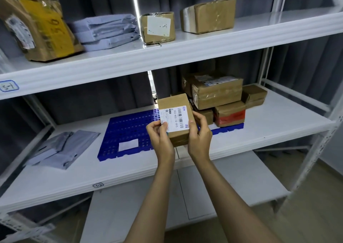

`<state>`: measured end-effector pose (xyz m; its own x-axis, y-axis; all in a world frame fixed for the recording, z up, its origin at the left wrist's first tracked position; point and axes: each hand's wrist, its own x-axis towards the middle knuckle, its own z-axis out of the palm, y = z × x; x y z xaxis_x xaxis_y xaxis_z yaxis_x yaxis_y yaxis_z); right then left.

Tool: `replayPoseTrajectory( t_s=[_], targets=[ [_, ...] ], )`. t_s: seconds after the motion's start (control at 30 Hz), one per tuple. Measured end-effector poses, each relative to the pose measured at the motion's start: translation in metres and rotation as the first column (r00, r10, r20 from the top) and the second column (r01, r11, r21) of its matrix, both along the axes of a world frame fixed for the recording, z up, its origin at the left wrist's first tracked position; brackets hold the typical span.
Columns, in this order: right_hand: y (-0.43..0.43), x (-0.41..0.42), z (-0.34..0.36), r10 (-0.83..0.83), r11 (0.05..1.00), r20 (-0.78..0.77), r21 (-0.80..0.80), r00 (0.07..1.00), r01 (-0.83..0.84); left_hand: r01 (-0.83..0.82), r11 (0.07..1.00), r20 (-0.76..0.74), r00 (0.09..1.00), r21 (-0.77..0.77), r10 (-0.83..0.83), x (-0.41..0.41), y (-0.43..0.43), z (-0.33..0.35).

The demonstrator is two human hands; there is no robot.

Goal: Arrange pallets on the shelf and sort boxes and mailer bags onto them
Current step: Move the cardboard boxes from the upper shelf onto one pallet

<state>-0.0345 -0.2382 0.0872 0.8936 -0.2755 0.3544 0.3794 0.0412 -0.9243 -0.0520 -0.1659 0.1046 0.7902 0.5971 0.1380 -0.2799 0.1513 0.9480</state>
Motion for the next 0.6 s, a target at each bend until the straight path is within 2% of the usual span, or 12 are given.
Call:
replayPoseTrajectory(
  t_s=[0.23, 0.43, 0.6],
  targets=[
    [-0.009, 0.027, -0.013, 0.132, 0.989, -0.091, -0.054, 0.987, -0.137, 0.024, 1.0, -0.095, 0.995, 0.008, -0.023, 0.016, 0.0, -0.017],
    [-0.007, 0.038, -0.026, 0.259, 0.956, -0.203, -0.088, 0.944, -0.281, -0.054, 0.998, -0.177, 0.983, -0.02, 0.049, 0.024, 0.011, -0.029],
    [-0.008, 0.05, -0.023, 0.272, 0.95, -0.191, -0.104, 0.943, -0.295, -0.098, 0.994, -0.18, 0.98, -0.037, 0.09, 0.048, 0.011, -0.02]
  ],
)
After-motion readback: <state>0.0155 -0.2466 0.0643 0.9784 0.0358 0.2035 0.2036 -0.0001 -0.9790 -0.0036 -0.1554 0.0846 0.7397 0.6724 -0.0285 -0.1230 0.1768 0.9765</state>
